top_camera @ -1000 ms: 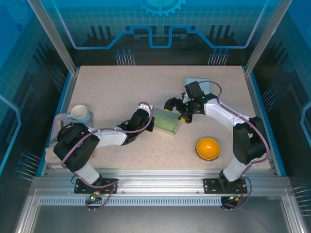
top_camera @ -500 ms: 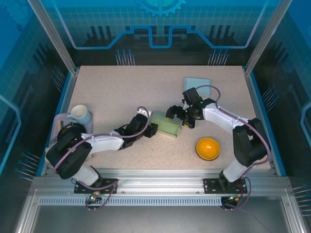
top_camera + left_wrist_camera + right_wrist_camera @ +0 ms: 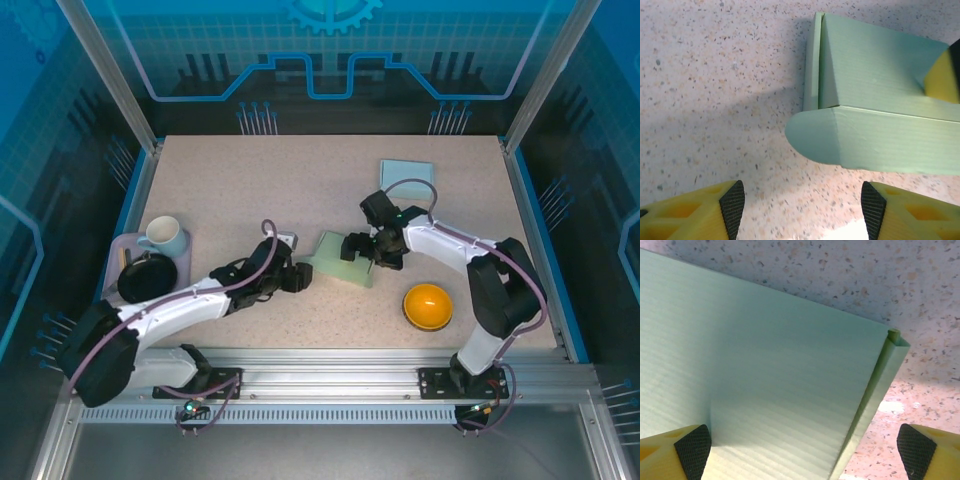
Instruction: Fold the paper box
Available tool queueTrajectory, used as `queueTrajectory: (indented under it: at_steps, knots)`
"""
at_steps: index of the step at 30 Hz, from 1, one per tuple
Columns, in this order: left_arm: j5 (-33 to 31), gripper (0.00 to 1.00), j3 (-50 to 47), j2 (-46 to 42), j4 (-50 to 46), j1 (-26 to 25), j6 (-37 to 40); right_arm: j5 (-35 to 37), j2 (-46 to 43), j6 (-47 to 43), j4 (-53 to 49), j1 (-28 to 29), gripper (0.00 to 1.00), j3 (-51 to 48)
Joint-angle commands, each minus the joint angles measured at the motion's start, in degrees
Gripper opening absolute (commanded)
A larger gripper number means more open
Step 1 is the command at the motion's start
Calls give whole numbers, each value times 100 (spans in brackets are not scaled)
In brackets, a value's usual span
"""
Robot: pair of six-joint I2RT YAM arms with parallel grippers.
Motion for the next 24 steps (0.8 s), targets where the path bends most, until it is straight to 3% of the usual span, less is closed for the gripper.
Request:
queueTrajectory:
  at_steps: [1,5,7,19,24]
  knots:
    - [285,66,-108,-477,-659,-18,-473,549,152,-223,-314,185,99,213]
    - [223,68,-77,-735,-983,61,-851,891,273,-399,-303,300,99,233]
    - [500,68,64,-560,-991,240,-965,888,354,-459,-207,295,100,233]
    - [1126,72,1590,1536,-715,495,-1304,1180,733,-1170,-90,297,99,593]
    - [1309,73,1875,2107,-554,556,-1865,1185,799,-1297,-9,246,99,558]
